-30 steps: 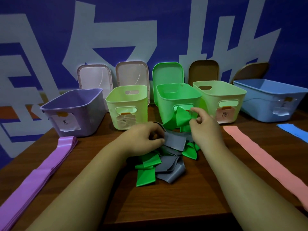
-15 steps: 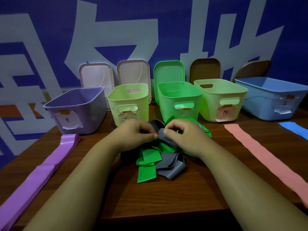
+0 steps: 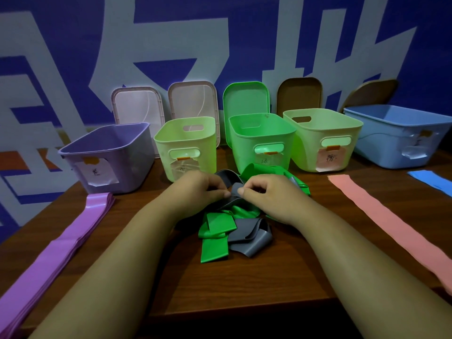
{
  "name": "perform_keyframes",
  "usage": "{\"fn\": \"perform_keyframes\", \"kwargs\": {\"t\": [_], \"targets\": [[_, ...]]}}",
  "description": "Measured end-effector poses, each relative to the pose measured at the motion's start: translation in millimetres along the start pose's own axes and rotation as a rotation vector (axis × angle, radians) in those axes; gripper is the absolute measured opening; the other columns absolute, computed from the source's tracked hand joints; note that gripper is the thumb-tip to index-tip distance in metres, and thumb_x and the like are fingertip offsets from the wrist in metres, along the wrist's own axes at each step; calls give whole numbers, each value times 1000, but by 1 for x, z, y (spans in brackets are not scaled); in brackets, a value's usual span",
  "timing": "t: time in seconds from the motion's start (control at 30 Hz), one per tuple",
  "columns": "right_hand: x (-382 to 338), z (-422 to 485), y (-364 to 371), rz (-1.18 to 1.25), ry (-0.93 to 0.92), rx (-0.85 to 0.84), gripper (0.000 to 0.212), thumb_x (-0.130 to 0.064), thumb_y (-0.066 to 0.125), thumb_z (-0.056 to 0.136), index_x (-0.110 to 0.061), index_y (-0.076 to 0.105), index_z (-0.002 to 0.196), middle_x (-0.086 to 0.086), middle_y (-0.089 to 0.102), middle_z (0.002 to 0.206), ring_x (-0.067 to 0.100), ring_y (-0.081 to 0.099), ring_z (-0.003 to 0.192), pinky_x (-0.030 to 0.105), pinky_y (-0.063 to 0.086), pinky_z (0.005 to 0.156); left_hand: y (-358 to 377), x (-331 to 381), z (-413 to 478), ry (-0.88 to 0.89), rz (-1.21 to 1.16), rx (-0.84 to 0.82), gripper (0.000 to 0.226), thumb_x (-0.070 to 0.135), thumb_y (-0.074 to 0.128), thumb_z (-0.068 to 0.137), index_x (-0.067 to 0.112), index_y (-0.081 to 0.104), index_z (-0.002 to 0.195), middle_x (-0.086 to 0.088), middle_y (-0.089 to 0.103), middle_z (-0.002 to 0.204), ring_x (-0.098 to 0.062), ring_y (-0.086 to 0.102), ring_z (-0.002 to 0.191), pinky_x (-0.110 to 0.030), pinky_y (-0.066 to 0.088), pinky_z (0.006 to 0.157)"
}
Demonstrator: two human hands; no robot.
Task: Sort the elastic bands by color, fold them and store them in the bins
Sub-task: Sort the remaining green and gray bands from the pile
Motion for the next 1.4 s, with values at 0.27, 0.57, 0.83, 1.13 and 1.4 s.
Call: {"fn": "perform_keyframes", "kwargs": {"t": [0.27,0.57,0.83,1.13,1.4], "targets": [[5,3,-1,-12,21,43,28,-59,66,97,-37,76,84,-12,74,82,9,69,81,39,58,76,-8,22,-6,280,174,114,14,20,79,89,29,70,95,11,55,101,-10,55,88,-29,51,76],[7,5,-5,-12,53,105,51,-54,54,106,-10,71,90,16,65,77,23,57,64,34,38,62,-9,26,-9,284,295,101,32,34,71,96,38,75,127,15,56,102,-8,55,89,-33,52,72],[-2,-1,-9,42,48,73,31,-63,58,101,-38,75,106,-16,74,102,5,67,98,35,57,87,-6,11,-3,152,456,41,92,74,70,81,41,38,161,11,53,153,-18,46,121,-39,42,101],[-22,-1,-2,-29,-110,92,30,-37,72,100,-34,71,130,-19,60,113,-10,54,105,9,39,79,-20,7,-10,104,92,116,106,74,77,73,39,32,163,14,38,165,-11,37,148,-38,34,123],[-70,13,-34,69,-199,346,8,-23,71,98,-29,70,93,-14,64,95,2,60,88,23,46,74,-46,8,-20,86,-385,206,69,54,76,91,38,50,153,19,60,145,4,55,132,-31,49,112]]}}
Point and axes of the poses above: each hand's wrist, its own z-axis towards the middle knuckle, its own y-axis out of the palm, x = y × z, the point moved 6 cm from there along z, towards the middle knuckle
